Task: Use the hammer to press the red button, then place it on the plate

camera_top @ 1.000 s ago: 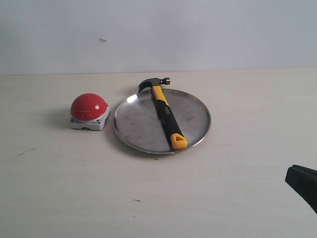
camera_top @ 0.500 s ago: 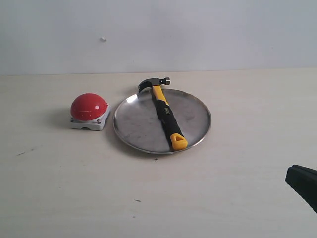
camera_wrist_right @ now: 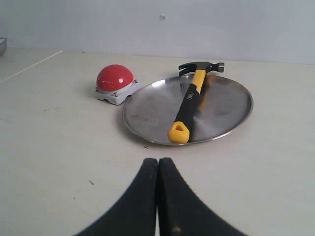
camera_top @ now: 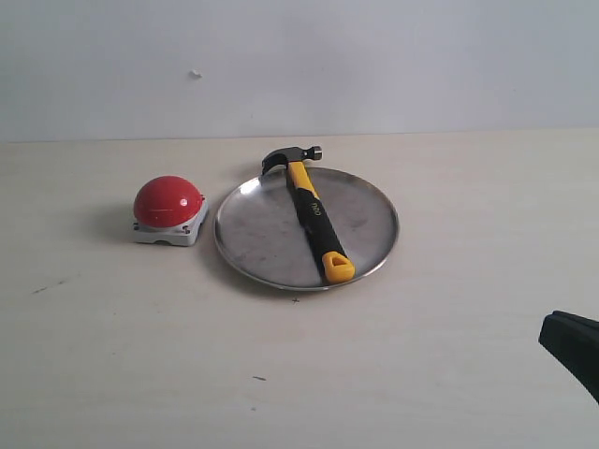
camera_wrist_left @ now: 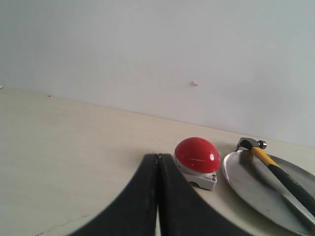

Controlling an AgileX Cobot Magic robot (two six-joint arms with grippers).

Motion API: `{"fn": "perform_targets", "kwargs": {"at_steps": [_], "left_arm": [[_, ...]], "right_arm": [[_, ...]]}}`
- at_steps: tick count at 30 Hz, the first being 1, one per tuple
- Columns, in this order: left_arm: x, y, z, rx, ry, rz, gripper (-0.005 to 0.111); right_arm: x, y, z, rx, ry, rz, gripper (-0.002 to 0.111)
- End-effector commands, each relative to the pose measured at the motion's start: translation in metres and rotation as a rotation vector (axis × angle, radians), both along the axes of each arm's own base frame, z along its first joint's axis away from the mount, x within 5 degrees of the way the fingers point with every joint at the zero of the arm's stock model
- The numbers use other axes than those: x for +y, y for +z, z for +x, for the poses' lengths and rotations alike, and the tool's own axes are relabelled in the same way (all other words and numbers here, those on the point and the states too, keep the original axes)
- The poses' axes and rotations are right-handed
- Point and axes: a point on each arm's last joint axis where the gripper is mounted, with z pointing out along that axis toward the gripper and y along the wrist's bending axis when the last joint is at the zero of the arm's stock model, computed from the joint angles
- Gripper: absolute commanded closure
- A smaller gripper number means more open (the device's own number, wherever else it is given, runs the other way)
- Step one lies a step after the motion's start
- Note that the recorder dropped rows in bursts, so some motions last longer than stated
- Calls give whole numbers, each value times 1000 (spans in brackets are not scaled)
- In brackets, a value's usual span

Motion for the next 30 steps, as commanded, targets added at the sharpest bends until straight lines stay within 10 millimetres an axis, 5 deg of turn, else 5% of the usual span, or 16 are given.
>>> {"fn": "perform_targets", "kwargs": {"at_steps": [1,7,17,30], "left_arm": [[0,2,0,-16,-1,-2,107],[0,2,0,-16,-1,-2,107],[0,1,0,-14,-1,-2,107],[0,1,0,-14,-1,-2,107]], "right_arm": [[0,0,-1,-5,6,5,108],[-6,1,1,-69,-41,-65,108],[-39,12,-7,-283,-436,-91,108],[-40,14,-9,-340,-437,-161,108]]}}
